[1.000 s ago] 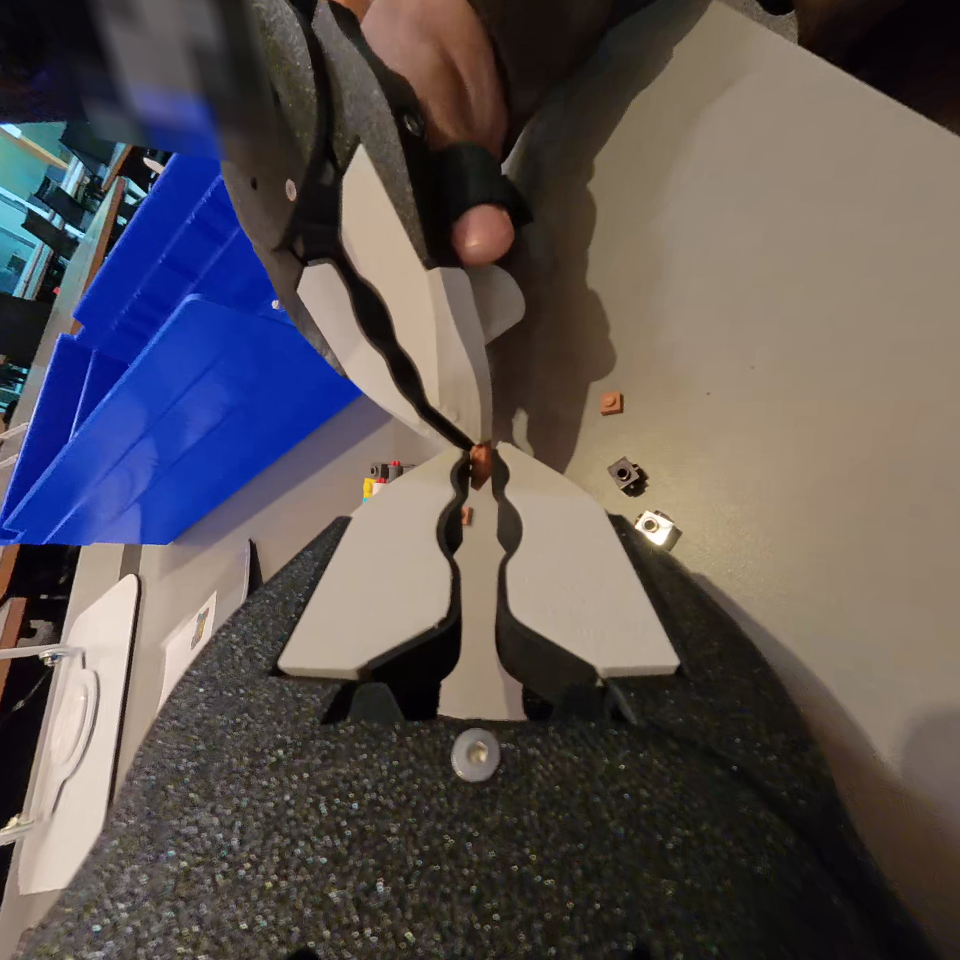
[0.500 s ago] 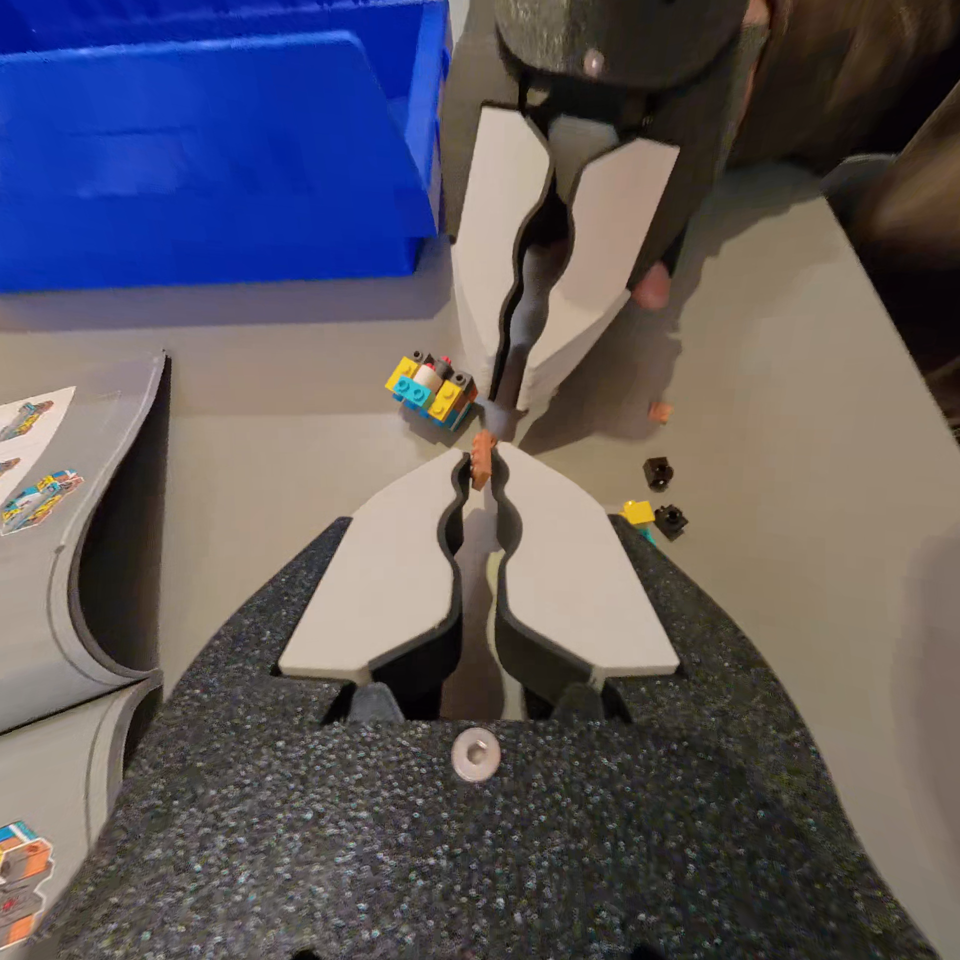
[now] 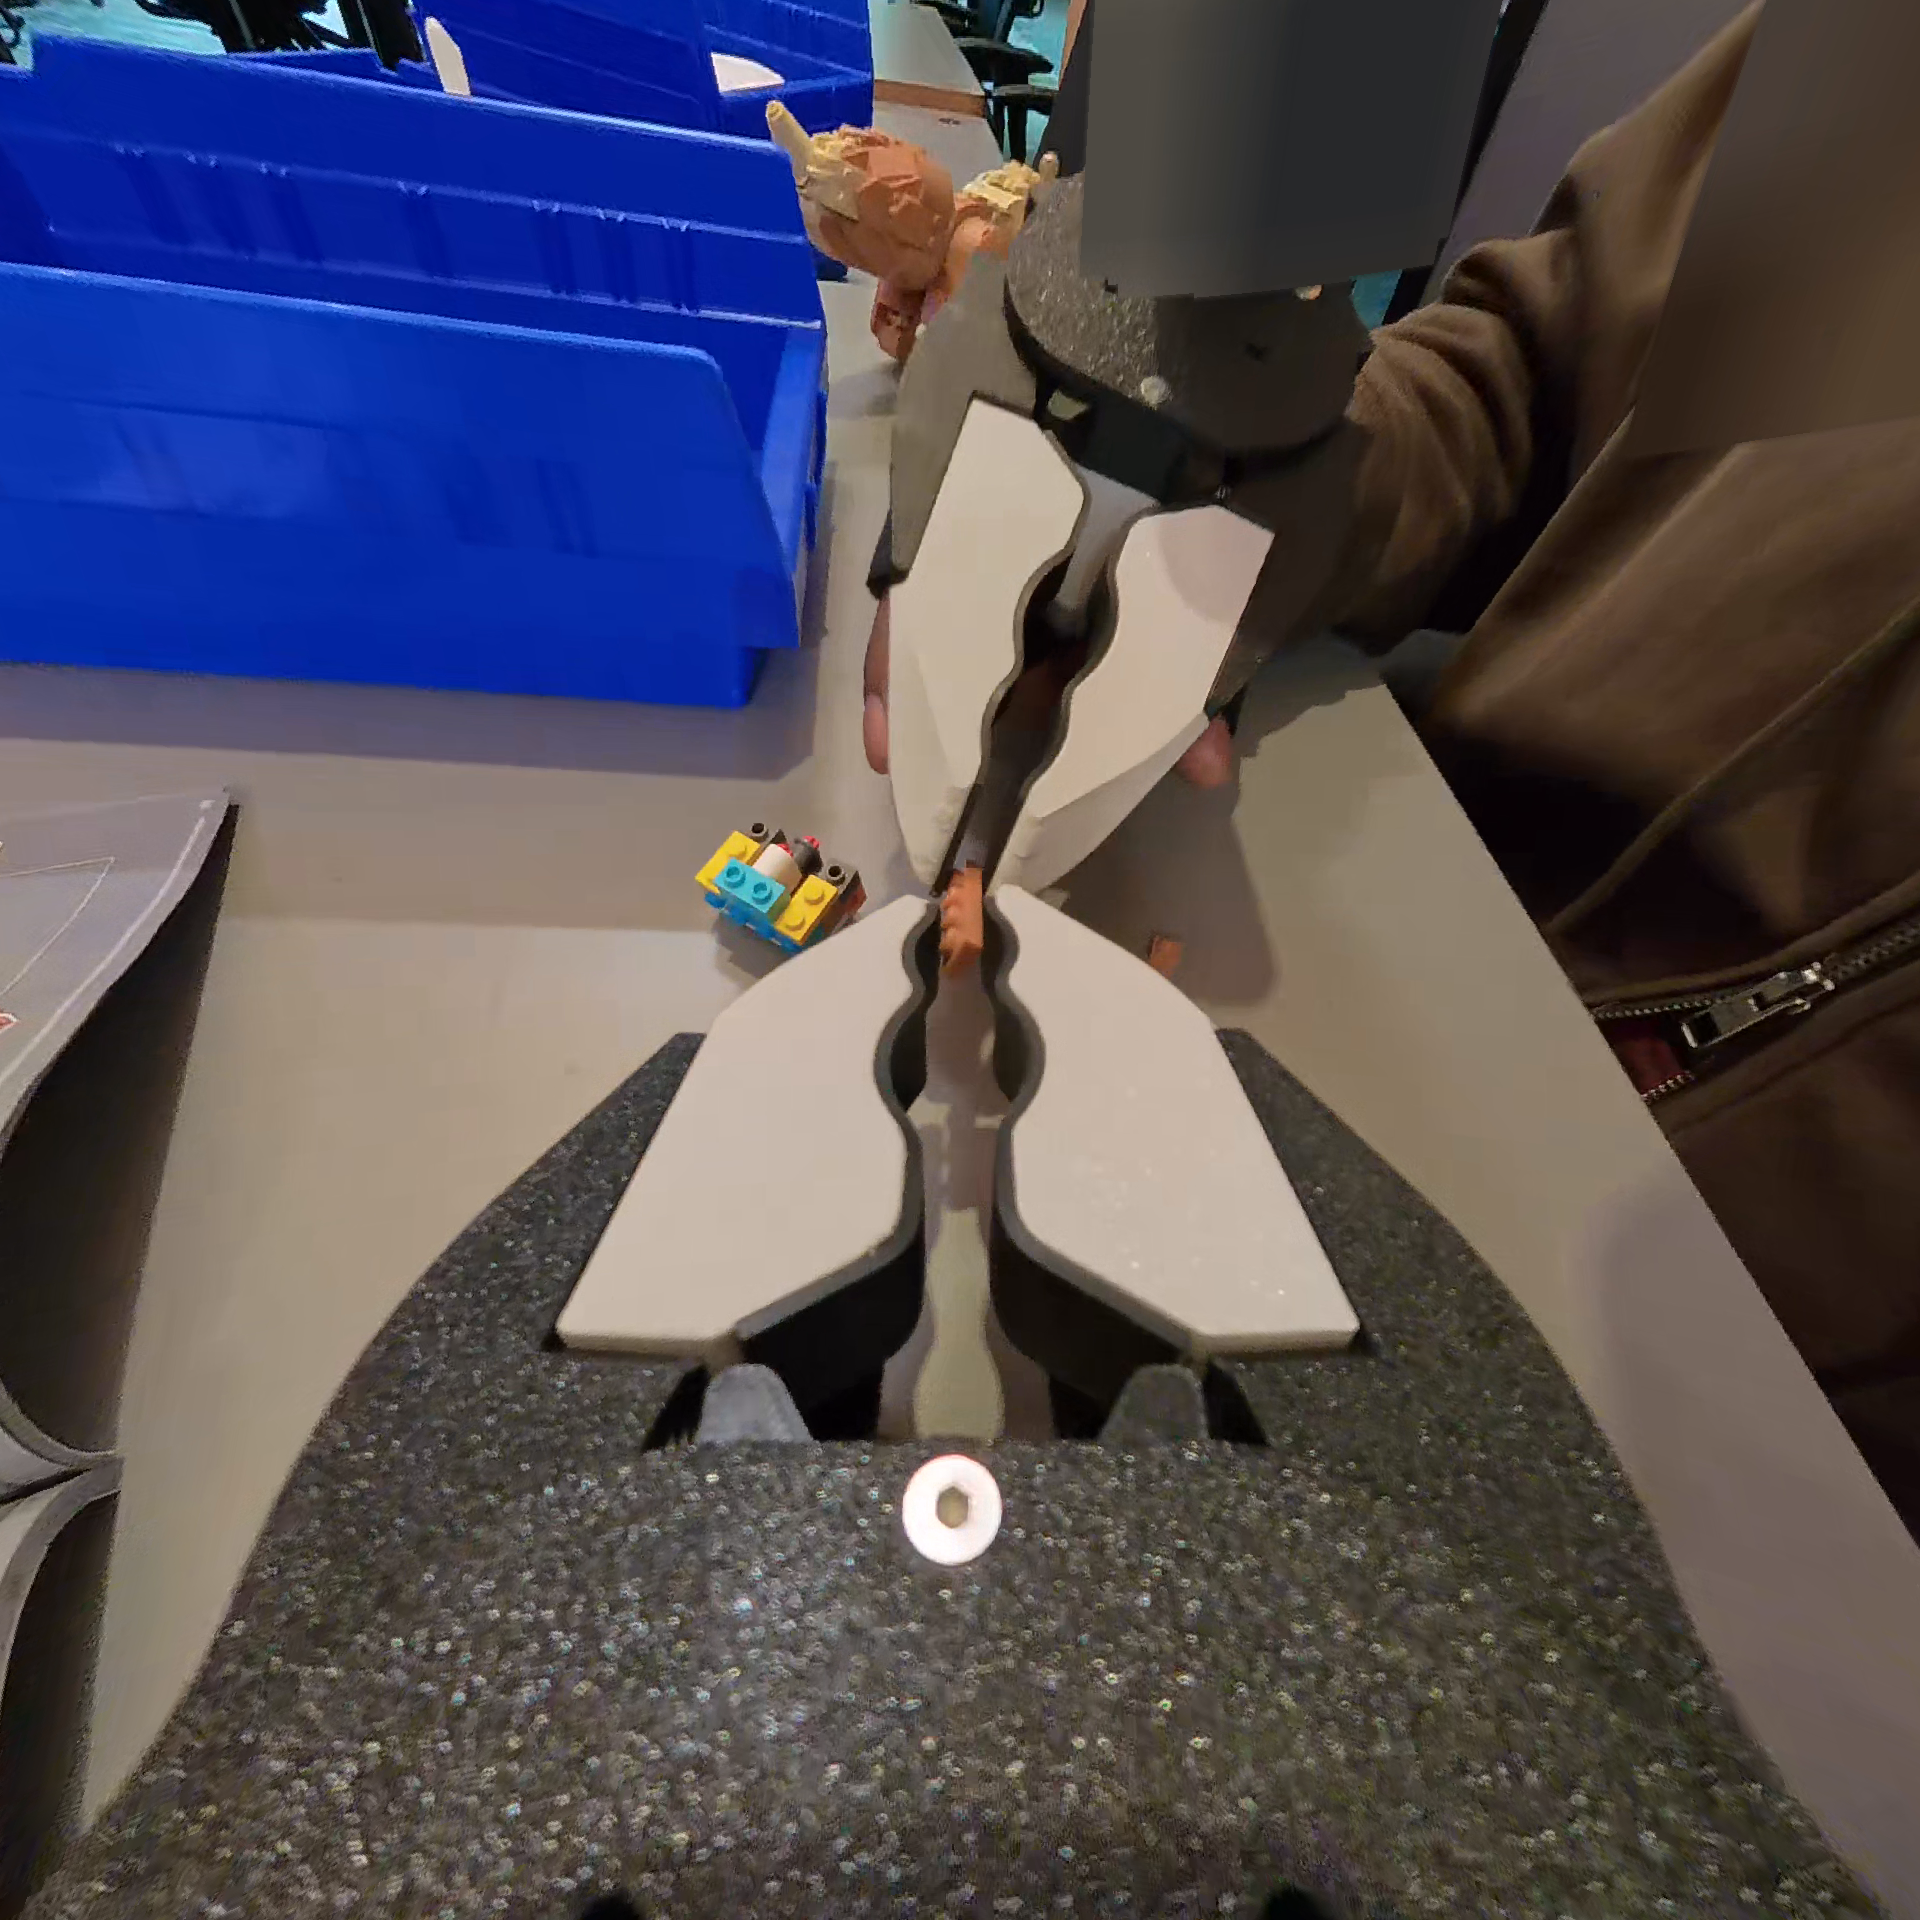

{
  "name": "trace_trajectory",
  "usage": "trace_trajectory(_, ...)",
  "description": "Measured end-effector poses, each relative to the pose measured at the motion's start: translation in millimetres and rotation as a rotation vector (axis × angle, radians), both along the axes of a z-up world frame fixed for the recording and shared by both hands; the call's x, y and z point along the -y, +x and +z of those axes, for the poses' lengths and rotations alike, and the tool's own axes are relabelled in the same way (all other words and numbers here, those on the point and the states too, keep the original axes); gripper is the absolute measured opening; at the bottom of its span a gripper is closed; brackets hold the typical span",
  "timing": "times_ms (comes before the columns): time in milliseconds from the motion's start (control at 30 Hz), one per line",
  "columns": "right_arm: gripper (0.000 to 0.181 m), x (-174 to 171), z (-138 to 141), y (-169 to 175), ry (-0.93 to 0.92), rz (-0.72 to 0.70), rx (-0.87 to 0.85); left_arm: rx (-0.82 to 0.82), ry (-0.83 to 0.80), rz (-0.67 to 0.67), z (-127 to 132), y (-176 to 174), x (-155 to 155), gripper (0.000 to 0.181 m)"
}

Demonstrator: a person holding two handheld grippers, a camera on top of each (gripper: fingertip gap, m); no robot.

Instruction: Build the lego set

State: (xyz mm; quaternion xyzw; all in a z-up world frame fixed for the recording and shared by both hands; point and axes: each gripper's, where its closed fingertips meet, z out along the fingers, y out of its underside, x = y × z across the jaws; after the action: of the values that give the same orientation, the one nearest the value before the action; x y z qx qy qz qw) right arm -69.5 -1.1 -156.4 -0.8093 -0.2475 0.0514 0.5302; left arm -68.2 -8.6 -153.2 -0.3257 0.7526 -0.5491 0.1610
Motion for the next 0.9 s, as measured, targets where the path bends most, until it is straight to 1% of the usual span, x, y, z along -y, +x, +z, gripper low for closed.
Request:
trace_trajectory(67,0.005,0.9,-3.5,-0.6,-0.023,0.007,-0.004,0.013,0.033,0.004,-2.6,0.6,0.3,0.008)
trace_trajectory(300,0.005,5.2,-11.9,-3.9,-0.107,0.046,-0.05,0.117,0.245,-0.024,-11.1,-1.8,4.0,0.013)
trace_trajectory(433,0.005,5.5,-15.0,-4.9,-0.125,0.052,-0.054,0.13,0.317,-0.032,-16.6,-2.0,4.4,0.006)
trace_trajectory(633,0.006,5.1,-11.8,1.7,-0.11,0.026,-0.083,0.106,0.292,0.002,-13.3,0.2,-2.9,0.005)
trace_trajectory(767,0.007,6.1,-10.5,0.9,-0.119,0.035,-0.129,0.104,0.228,0.006,-7.1,0.0,-2.8,0.005)
trace_trajectory(900,0.002,5.6,-10.3,0.0,-0.113,0.034,-0.115,0.088,0.209,-0.006,-8.1,-1.3,-0.5,0.005)
